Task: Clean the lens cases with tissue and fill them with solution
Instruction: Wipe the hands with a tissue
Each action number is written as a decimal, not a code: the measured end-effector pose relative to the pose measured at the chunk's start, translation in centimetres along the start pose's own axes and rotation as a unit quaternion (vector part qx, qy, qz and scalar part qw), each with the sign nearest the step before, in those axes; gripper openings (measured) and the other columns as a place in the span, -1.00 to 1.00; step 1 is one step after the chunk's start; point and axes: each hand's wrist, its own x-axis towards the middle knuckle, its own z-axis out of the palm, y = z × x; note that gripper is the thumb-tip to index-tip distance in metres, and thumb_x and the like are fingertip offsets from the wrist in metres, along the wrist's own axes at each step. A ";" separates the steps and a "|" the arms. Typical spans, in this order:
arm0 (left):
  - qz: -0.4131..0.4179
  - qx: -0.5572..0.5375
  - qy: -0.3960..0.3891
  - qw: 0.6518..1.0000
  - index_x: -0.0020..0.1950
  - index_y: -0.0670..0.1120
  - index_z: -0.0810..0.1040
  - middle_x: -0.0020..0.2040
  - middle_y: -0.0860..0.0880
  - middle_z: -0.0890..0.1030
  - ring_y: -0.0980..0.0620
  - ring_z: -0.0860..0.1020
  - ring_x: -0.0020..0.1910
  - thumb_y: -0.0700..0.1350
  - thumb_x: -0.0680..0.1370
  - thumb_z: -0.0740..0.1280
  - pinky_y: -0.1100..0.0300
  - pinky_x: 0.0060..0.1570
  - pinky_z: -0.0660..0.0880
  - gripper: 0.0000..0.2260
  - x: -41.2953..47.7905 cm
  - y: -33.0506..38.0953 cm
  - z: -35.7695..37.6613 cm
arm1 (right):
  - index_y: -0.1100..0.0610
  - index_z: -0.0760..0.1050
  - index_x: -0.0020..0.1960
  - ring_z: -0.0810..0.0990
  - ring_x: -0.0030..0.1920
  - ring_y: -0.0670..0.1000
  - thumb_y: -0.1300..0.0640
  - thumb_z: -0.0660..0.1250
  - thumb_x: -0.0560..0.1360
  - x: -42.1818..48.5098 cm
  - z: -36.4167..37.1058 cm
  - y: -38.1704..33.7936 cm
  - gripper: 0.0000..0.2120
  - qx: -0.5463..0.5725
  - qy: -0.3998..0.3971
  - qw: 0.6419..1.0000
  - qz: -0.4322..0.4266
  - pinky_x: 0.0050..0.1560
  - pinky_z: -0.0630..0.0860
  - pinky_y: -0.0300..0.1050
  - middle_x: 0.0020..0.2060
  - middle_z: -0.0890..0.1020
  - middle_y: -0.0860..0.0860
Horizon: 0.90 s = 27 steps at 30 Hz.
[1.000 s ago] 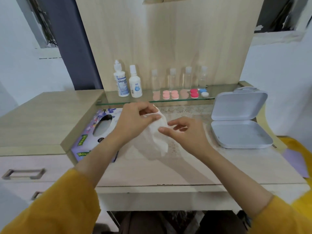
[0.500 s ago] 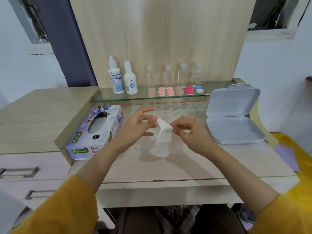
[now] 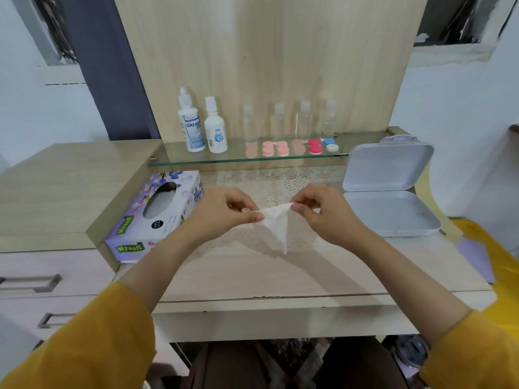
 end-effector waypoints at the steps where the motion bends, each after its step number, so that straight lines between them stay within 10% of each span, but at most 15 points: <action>1: 0.011 0.009 0.014 1.000 -0.31 0.02 0.63 -0.17 0.00 0.62 0.05 0.54 -0.22 -0.14 0.35 0.50 0.28 -0.18 0.45 -0.90 0.1 0.0 0.1 | 0.23 0.56 -0.15 0.52 -0.16 0.06 0.25 0.28 0.50 0.1 -0.1 0.0 -0.89 -0.001 0.006 1.000 -0.004 -0.07 0.45 -0.09 -0.22 0.58 0.04; 8: -0.031 -0.026 0.052 0.998 -0.17 -0.08 0.47 -0.29 0.04 0.49 0.10 0.41 -0.31 -0.13 0.55 0.27 0.27 -0.26 0.35 -0.89 0.4 0.1 0.9 | 0.09 0.38 -0.28 0.37 -0.38 -0.10 0.03 0.40 0.42 -0.1 -0.2 -0.3 -0.76 0.063 -0.008 0.997 0.038 -0.36 0.28 -0.29 -0.40 0.47 -0.07; 16: -0.037 -0.025 0.025 0.999 -0.12 -0.03 0.61 -0.37 -0.03 0.61 0.18 0.53 -0.38 -0.08 0.31 0.53 0.32 -0.30 0.46 -0.80 -0.2 0.8 2.2 | 0.22 0.57 -0.22 0.40 -0.41 -0.14 0.22 0.46 0.36 -0.5 0.5 -0.4 -0.92 0.034 -0.029 0.999 0.032 -0.36 0.33 -0.43 -0.40 0.54 0.01; 23: -0.017 -0.008 0.030 0.999 -0.28 -0.01 0.54 -0.40 0.01 0.57 0.24 0.48 -0.44 -0.21 0.40 0.46 0.43 -0.40 0.37 -0.85 0.3 0.2 2.4 | 0.35 0.60 -0.28 0.41 -0.41 -0.01 0.00 0.24 0.52 -0.5 0.8 0.4 -0.55 0.254 -0.013 0.965 0.066 -0.34 0.40 -0.26 -0.48 0.53 0.10; 27: 0.007 -0.072 0.007 0.997 -0.22 -0.03 0.63 -0.28 0.03 0.63 0.21 0.57 -0.28 -0.36 0.41 0.40 0.40 -0.20 0.48 -0.79 -0.3 0.0 2.0 | 0.14 0.54 -0.28 0.46 -0.38 -0.07 0.15 0.31 0.51 -0.2 0.9 1.4 -0.80 0.240 0.007 0.968 0.072 -0.27 0.46 -0.20 -0.37 0.57 -0.01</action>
